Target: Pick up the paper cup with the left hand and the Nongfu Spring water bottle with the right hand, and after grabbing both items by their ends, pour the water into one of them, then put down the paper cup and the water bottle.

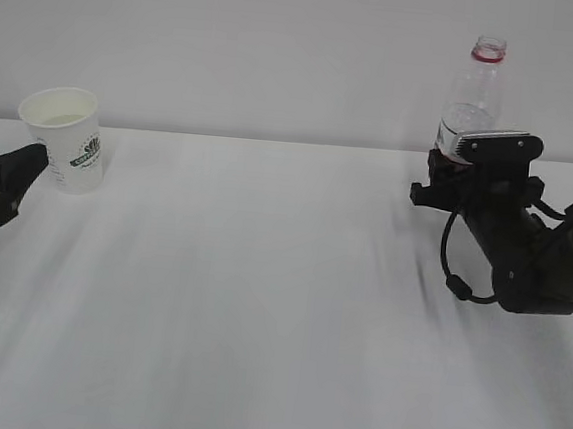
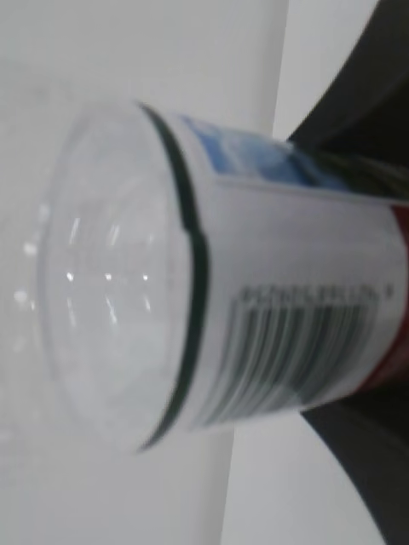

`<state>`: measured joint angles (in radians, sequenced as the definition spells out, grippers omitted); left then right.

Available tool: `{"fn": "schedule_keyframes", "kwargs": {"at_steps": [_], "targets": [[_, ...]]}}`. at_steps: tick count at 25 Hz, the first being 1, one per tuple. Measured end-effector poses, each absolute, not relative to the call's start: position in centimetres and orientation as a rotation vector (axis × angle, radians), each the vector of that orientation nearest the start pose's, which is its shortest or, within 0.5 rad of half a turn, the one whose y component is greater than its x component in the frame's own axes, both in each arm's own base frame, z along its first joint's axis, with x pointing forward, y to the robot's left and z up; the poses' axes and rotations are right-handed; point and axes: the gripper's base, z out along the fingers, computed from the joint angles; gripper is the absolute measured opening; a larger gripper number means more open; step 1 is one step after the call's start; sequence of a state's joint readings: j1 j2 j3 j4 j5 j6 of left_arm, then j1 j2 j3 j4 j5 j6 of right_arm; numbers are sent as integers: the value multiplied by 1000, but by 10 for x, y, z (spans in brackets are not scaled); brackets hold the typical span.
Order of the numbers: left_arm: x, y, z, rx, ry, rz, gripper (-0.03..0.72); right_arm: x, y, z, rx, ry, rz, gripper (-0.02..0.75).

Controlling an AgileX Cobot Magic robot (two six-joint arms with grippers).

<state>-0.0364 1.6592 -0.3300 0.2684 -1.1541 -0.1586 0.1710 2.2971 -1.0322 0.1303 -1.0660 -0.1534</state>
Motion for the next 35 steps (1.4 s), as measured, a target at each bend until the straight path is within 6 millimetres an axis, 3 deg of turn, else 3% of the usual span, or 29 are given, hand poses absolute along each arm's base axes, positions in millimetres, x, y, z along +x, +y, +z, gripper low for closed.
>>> {"fn": "schedule_keyframes", "kwargs": {"at_steps": [26,31,35], "targets": [[252,-31,162,176,1667,-268,552,416,63,68,-138,1729,-9,446],[252,-32,162,182,1667,-271,552,415,63,68,-136,1731,-7,576],[252,-32,162,182,1667,-271,551,413,62,69,-134,1703,-9,621]]}}
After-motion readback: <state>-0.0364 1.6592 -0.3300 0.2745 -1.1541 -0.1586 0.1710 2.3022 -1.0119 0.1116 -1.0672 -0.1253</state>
